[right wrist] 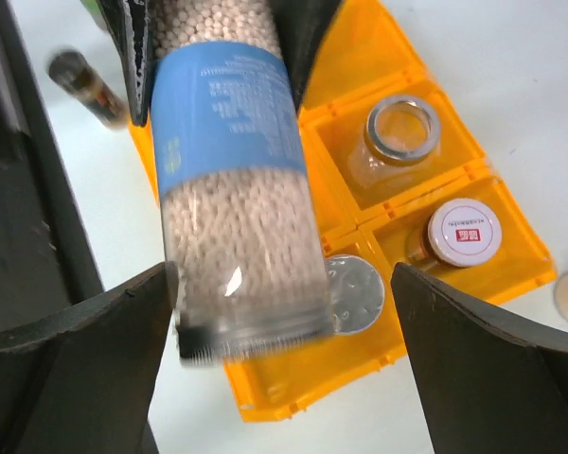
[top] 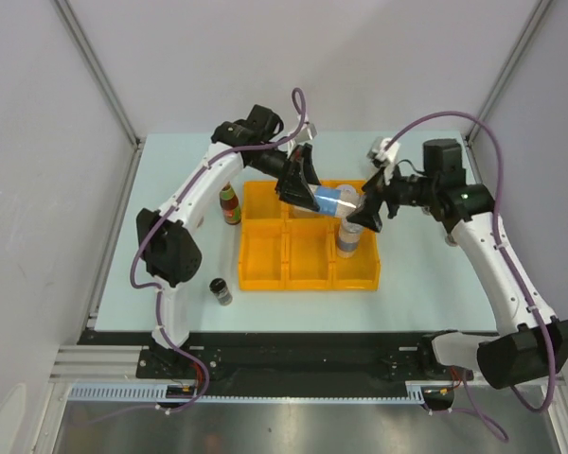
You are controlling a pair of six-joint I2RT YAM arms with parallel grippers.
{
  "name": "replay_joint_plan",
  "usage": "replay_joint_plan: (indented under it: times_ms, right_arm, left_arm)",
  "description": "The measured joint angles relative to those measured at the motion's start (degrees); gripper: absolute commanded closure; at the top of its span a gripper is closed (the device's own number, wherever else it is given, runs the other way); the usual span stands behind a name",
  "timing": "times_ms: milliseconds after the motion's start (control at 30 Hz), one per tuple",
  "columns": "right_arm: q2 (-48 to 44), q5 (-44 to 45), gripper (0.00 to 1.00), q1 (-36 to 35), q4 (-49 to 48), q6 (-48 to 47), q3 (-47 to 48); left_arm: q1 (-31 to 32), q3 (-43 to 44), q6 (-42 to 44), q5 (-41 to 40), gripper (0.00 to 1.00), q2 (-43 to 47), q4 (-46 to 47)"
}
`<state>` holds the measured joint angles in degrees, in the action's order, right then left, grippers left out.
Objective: Organize the condiment bottles
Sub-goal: Place the bottle in the storage box.
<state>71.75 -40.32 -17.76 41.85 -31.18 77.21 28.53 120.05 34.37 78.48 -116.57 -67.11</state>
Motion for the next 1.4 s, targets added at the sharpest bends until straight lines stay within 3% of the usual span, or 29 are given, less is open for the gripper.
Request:
replay_joint_plan:
  times_ms: [233,433,633,967,1400]
  right_arm:
    - [0.7,-24.7,0.0,18.9,-14.1,16.3,-5.1]
    - [6.2,-38.4,0.0,19.8,-25.7,29.0,-6.5]
    - [10.2,-42.1,0.0,15.1,-30.1,34.4,-7.5]
    - [14.1,-43.6,0.0,12.9,-36.2,39.6,-8.0]
    - [14.1,-42.6,0.02,10.7,-61.5,59.1,-13.1]
  left_arm:
    - [-3.1,-1.7,-7.2,-2.0,1.0,0.9,5.5]
    - [-4.4,-6.9,-13.3,-2.8,1.0,3.8,11.8]
    - [-4.1,-7.4,-16.0,-2.9,1.0,4.2,14.6]
    - [-4.1,-7.7,-17.1,-1.1,1.0,4.8,16.2]
    - [-3.9,-7.8,-18.9,0.2,1.0,5.2,18.3]
